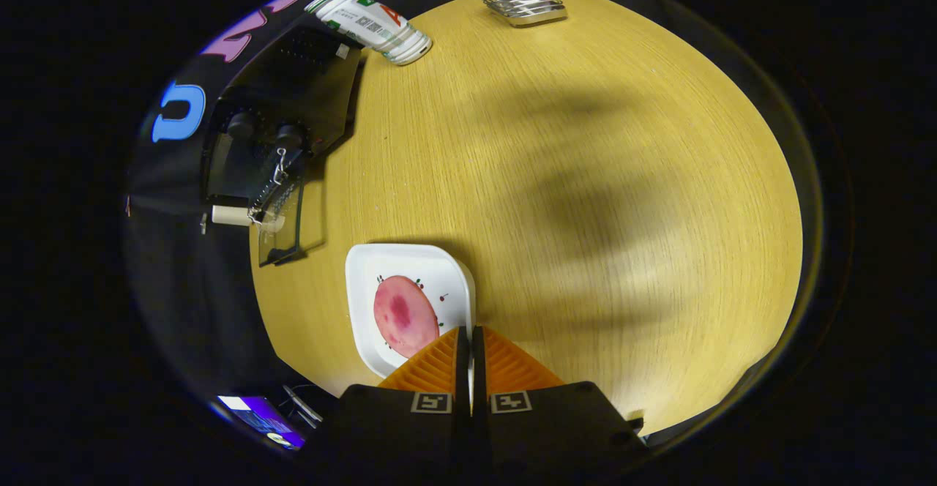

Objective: Open the toaster oven, put the food inside, and close the toaster oven door.

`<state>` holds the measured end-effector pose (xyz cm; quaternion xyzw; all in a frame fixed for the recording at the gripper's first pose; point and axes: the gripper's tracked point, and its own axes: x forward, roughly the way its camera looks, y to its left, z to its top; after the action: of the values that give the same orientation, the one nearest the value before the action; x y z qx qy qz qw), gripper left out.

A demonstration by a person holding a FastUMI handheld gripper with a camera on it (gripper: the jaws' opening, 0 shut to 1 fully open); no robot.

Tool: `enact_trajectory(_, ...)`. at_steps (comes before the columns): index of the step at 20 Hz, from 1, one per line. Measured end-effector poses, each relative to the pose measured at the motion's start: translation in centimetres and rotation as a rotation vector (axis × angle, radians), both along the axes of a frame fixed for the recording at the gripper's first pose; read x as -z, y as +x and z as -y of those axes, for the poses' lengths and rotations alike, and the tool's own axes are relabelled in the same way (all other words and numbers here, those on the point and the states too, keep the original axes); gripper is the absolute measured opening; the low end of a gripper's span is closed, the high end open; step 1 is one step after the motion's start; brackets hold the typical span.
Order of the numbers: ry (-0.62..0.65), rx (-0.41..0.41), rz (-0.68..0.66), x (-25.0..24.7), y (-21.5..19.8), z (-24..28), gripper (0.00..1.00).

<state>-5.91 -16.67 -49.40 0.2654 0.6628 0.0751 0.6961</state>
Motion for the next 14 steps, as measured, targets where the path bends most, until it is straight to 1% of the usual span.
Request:
enact_trajectory(5,0.091,0.126,0.010,-2.1,-1.7,-0.9,0.05)
enact_trajectory(9,0.115,0.225,0.028,-4.5,-2.6,-2.3,0.05)
enact_trajectory(14,0.171,0.400,0.038,-8.3,-3.4,-6.9,0.05)
